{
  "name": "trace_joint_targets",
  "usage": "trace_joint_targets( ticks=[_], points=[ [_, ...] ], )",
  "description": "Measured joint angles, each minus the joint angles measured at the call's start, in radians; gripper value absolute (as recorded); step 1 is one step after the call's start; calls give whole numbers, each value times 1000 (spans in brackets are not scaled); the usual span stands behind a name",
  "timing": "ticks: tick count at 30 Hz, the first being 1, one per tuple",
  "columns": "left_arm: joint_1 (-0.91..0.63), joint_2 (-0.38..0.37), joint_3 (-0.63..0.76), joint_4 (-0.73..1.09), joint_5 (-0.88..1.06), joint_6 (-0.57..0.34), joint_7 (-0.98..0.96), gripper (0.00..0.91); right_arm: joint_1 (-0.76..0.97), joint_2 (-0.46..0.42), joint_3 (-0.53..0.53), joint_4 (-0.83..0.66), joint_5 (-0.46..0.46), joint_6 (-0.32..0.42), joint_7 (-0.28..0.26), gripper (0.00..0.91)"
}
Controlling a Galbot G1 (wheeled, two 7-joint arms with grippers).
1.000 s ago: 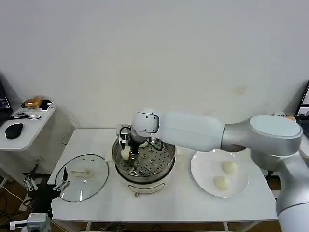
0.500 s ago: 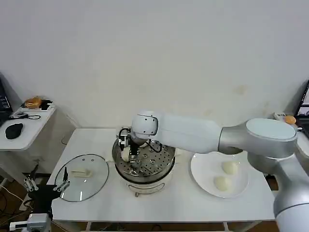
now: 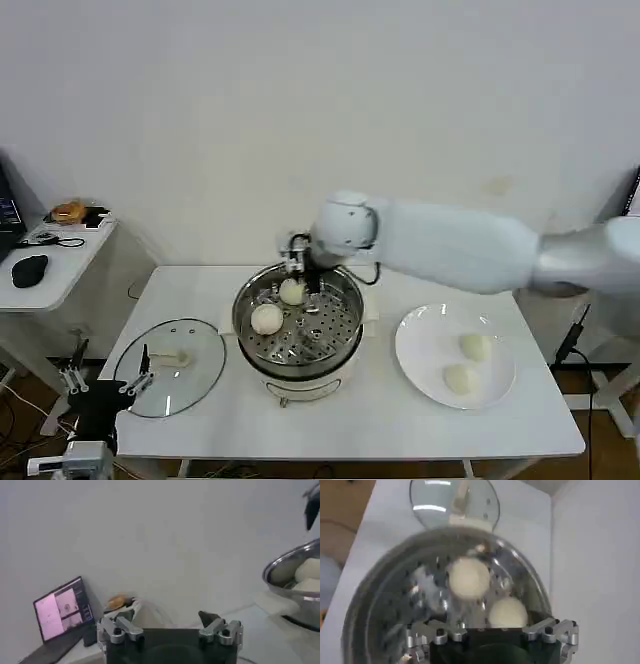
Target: Take steamed baozi put them in steamer then cover it.
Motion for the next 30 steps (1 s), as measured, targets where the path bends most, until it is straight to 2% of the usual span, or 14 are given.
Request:
trace_joint_targets(
  ticks=[8, 17, 23, 30],
  points=[
    [-9, 3, 26, -1, 7, 5, 1, 907, -22, -262, -7, 106, -161, 105, -91, 907],
    [3, -9, 53, -1, 18, 4, 1, 907, -154, -489, 61, 159, -331, 210, -135, 907],
    [10, -11, 58, 0, 25, 3, 0, 907, -307, -567, 161, 165, -417, 250, -146, 907],
    [17, -11, 58, 6, 29, 4, 0, 907, -487, -600, 275, 153, -487, 281, -155, 907]
  ],
)
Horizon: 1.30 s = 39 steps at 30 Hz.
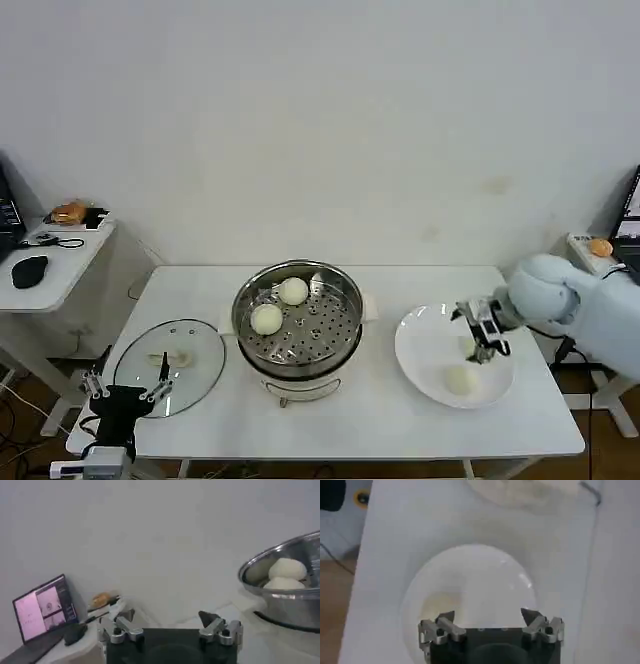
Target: Take steamed baozi put them in steamer then cover it.
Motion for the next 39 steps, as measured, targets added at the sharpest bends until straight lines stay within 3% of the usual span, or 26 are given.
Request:
trace_joint_targets(
  ticks=[11, 25, 39],
  points=[
    [-10, 0, -8, 22, -1, 0, -1, 907, -168, 16, 96, -49, -60, 17, 1, 907],
    [-25, 1, -14, 50, -2, 0, -1, 907, -226, 87, 131, -147, -80, 20, 14, 907],
    [-36, -1, -13, 54, -4, 4, -1, 907, -231, 120, 129, -186, -68, -6, 6, 655]
  ],
)
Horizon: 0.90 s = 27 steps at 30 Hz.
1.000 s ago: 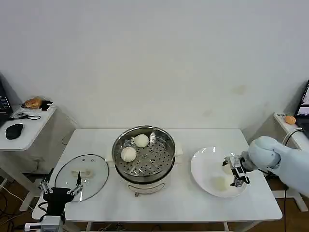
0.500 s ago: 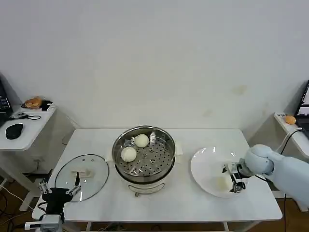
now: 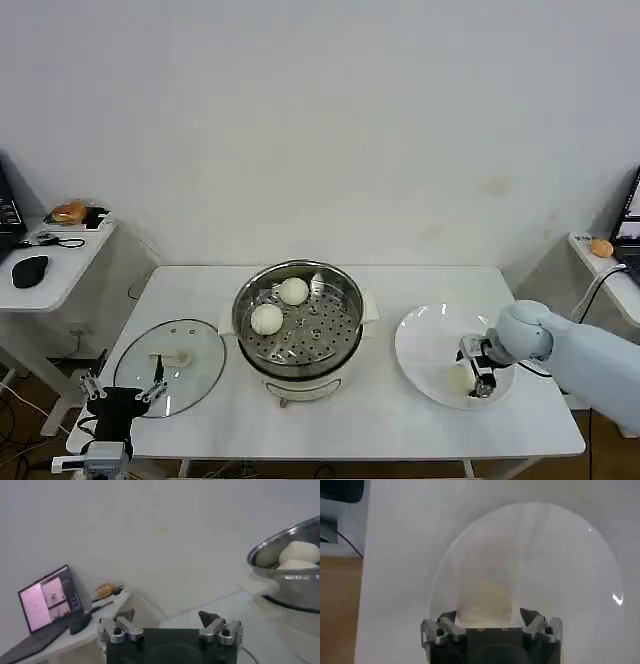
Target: Take steamed baozi put them in steamer then cover it.
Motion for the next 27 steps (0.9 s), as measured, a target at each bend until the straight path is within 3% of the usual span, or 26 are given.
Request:
trace_joint_targets(
  ticks=[14, 27],
  points=[
    [4, -3, 1, -8, 0, 0, -1, 907, 31, 2, -5, 8, 20, -5, -22, 635],
    [1, 4, 2, -11, -2, 0, -1, 907, 239, 26, -26, 8, 80, 4, -66, 645]
  ],
)
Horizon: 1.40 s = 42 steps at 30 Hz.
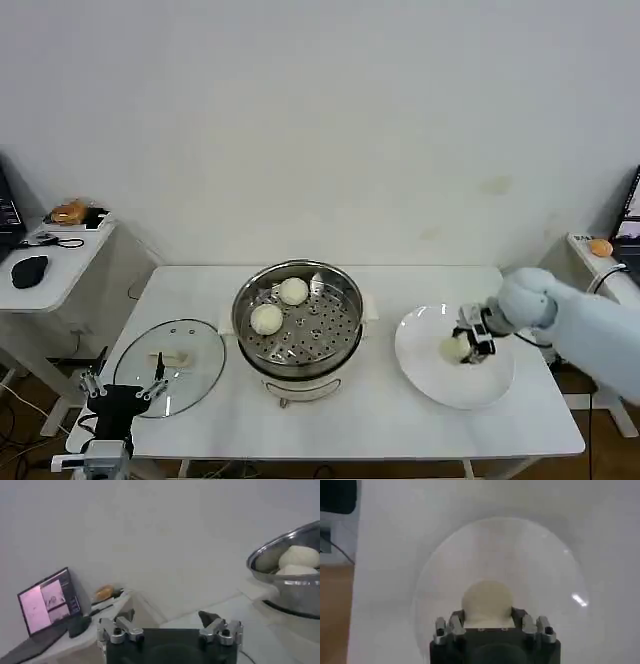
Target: Take steamed baozi put them in steamer then cover it.
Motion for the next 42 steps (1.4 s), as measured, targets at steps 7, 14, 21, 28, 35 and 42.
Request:
trace_joint_targets(
  ticks=[7, 14, 21, 28, 35, 42],
  points=[
    [2, 3, -3, -9, -4, 0, 0, 907, 181, 51, -57, -7, 63, -7, -7, 645],
    [2, 1, -8, -10, -4, -1, 0, 907, 348, 147, -140, 7, 129, -19, 3, 645],
    [3, -4, -21, -10, -4, -1, 0, 907, 427, 271, -210, 22, 184, -19, 15, 645],
    [5, -4, -41, -6, -7, -1, 0, 907, 441, 404, -261, 18, 219, 0, 24, 645],
    [12, -4, -57, -1, -10, -1, 0, 907, 416, 512, -308, 13, 232, 41, 19, 645],
    [22, -8, -73, -2, -18, -4, 0, 907, 388, 578, -351, 11, 219, 94, 15, 645]
  ],
)
